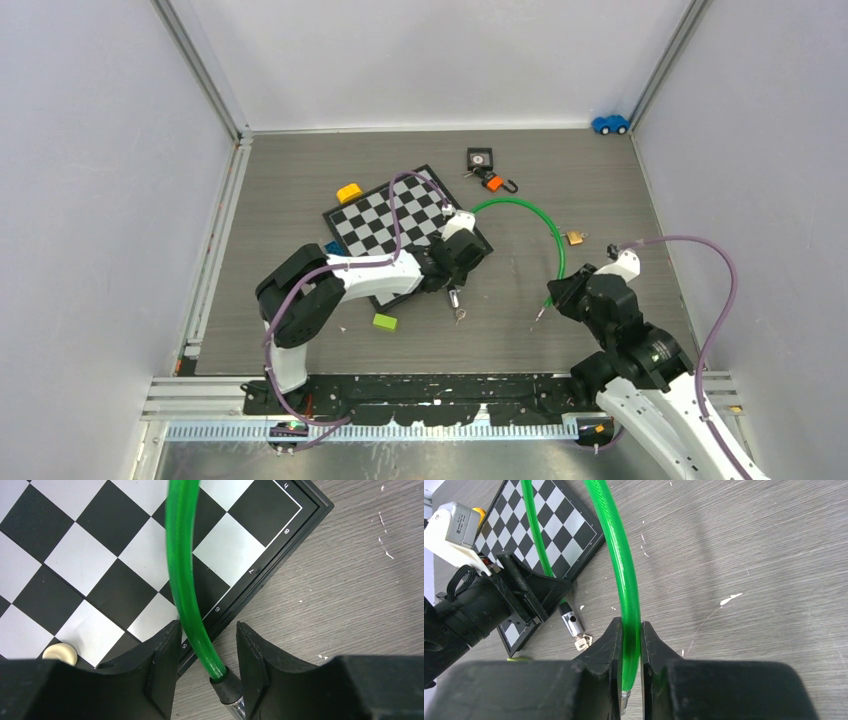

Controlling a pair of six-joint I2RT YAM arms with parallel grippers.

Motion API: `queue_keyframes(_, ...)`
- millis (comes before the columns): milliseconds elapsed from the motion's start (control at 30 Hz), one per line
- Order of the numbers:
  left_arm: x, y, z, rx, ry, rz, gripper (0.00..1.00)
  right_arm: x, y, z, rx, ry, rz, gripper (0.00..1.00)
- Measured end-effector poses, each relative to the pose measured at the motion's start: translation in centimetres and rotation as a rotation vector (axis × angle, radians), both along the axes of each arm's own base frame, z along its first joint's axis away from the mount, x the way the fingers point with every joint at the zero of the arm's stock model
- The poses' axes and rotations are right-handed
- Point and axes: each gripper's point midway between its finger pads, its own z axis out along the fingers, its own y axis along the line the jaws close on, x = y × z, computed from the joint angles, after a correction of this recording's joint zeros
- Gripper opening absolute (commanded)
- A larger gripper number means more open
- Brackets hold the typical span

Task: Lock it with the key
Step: Pick up the lock from the center of the board.

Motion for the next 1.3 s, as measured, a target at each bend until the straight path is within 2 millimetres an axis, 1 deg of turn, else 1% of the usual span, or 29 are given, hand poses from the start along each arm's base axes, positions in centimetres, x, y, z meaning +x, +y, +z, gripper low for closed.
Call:
queue_keyframes(333,-0.1,-0.6,0.0,-0.040,0.010,0.005,0.46,-1.3,-1.0,0.6,0.026,0.003,-0.040,0.00)
queue_keyframes(500,0.0,-1.3,0.1,-0.086,0.005,0.003,0.44,-1.8,-1.6,0.8,0.047,-0.011,-0.070,0.00)
queue_keyframes(667,0.0,-2.2,0.2,-0.153,-0.002,-0.011,0.44,-1.6,-1.5,1.5,0.086,-0.040,-0.085,0.00)
queue_keyframes(1067,-0.4,-2.6,0.3,-0.229,0.001,-0.017,0.44,-0.5,-0.7,4.0,0.190,-0.147,-0.097,0.00)
queue_keyframes(1300,-0.2,-2.8,0.5,-0.251,-0.008,-0.017,0.44,-0.4,-0.2,4.6,0.219,-0.160,-0.077,0.00)
